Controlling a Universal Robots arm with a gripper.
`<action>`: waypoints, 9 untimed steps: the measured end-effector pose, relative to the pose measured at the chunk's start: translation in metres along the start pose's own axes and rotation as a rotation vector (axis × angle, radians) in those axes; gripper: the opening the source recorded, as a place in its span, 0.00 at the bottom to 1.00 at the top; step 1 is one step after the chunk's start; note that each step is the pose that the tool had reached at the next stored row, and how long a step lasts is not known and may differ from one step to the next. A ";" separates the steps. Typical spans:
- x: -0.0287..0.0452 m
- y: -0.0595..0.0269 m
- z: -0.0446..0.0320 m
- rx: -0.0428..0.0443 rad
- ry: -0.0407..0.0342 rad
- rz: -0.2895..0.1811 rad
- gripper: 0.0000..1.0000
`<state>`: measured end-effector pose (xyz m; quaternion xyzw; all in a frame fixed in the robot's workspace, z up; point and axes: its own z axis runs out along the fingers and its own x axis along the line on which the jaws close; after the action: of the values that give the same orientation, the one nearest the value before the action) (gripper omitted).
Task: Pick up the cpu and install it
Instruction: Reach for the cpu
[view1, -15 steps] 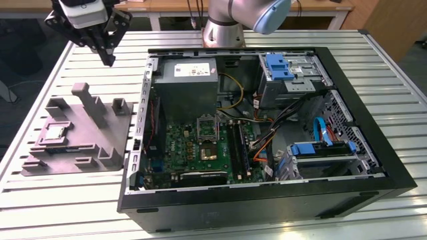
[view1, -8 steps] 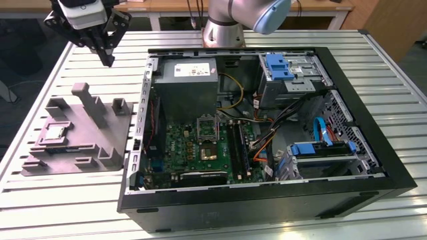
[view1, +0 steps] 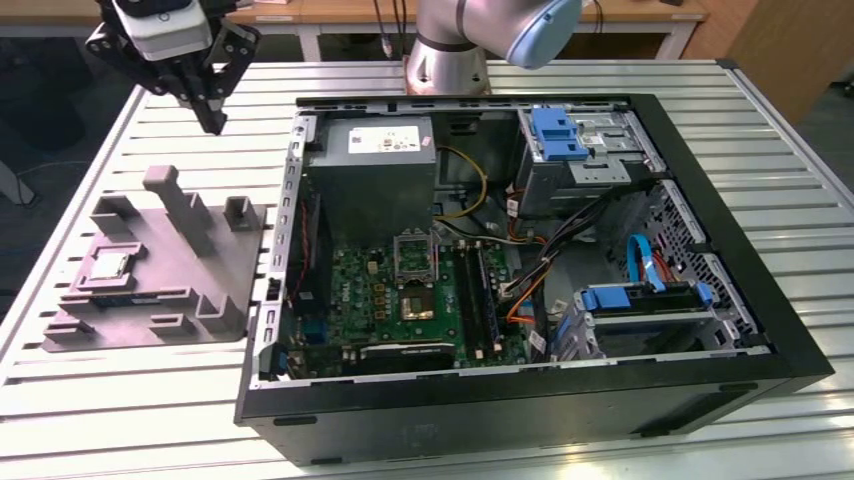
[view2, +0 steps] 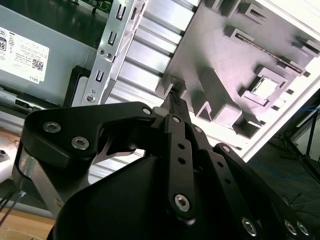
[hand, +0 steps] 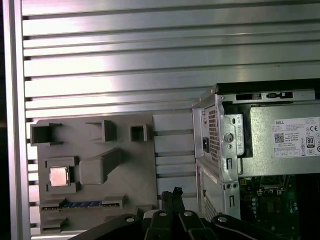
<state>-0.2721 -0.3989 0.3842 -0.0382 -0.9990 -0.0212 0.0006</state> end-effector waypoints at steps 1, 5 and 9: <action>0.0005 0.0000 0.0002 -0.0002 0.0001 0.000 0.11; 0.0022 -0.0002 0.0006 0.0001 0.0016 0.000 0.11; 0.0035 -0.0003 0.0011 0.0003 0.0039 0.000 0.11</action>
<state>-0.2756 -0.3990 0.3831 -0.0382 -0.9990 -0.0211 0.0026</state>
